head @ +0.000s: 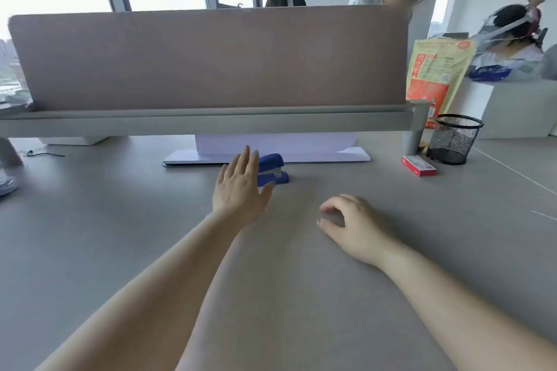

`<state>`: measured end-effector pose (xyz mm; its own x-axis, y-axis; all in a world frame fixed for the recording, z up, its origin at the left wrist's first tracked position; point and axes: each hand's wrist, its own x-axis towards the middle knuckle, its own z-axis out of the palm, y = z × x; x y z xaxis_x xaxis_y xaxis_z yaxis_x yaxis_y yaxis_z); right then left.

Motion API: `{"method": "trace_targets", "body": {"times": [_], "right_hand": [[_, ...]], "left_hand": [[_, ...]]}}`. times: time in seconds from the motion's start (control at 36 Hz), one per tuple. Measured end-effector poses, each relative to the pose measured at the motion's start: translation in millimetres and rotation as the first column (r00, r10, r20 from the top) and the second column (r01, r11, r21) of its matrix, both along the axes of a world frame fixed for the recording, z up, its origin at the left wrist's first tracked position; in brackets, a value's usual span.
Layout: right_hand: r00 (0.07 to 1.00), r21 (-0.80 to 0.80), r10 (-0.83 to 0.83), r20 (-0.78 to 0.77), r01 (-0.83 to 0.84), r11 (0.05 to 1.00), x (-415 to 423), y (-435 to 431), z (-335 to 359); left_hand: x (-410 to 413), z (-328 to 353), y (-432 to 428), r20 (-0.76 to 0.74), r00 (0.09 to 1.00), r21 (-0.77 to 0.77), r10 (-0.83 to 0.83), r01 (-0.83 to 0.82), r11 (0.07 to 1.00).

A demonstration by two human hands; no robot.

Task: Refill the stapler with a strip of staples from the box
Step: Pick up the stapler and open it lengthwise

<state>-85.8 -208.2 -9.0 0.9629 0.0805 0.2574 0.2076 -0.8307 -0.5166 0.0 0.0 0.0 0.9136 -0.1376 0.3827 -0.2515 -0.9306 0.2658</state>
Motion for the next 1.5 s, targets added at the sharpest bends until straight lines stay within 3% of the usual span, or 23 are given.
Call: {"method": "trace_targets", "body": {"times": [0.11,0.33,0.47,0.67,0.94,1.28,1.5], "right_hand": [[1.0,-0.001,0.0,0.02,0.0,1.0,-1,-2,-3],[0.999,-0.001,-0.029,0.038,0.029,1.0,-2,0,-2],[0.998,0.017,-0.06,0.018,0.06,0.998,-13,2,2],[0.99,0.111,0.001,-0.14,0.015,0.994,-41,10,7],[0.992,0.477,0.081,-0.092,-0.027,0.879,-70,14,7],[0.99,0.555,0.114,-0.085,-0.048,0.831,-66,14,7],[0.996,0.543,0.074,-0.049,-0.036,0.839,-61,15,5]], "left_hand": [[18,-6,-5,-0.071,0.997,0.024,0.022,-0.02,1.0],[-13,-10,-3,0.053,0.995,-0.074,-0.083,0.087,0.993],[-52,-13,-4,0.026,0.991,-0.059,-0.128,0.13,0.99],[-110,-13,-11,0.048,0.983,-0.101,-0.178,0.182,0.978],[-153,-8,-22,0.129,0.963,-0.066,-0.235,0.245,0.967],[-140,-6,-15,0.166,0.956,-0.178,-0.244,0.272,0.946],[-139,-2,-13,0.218,0.961,-0.405,-0.171,0.248,0.88]]}}
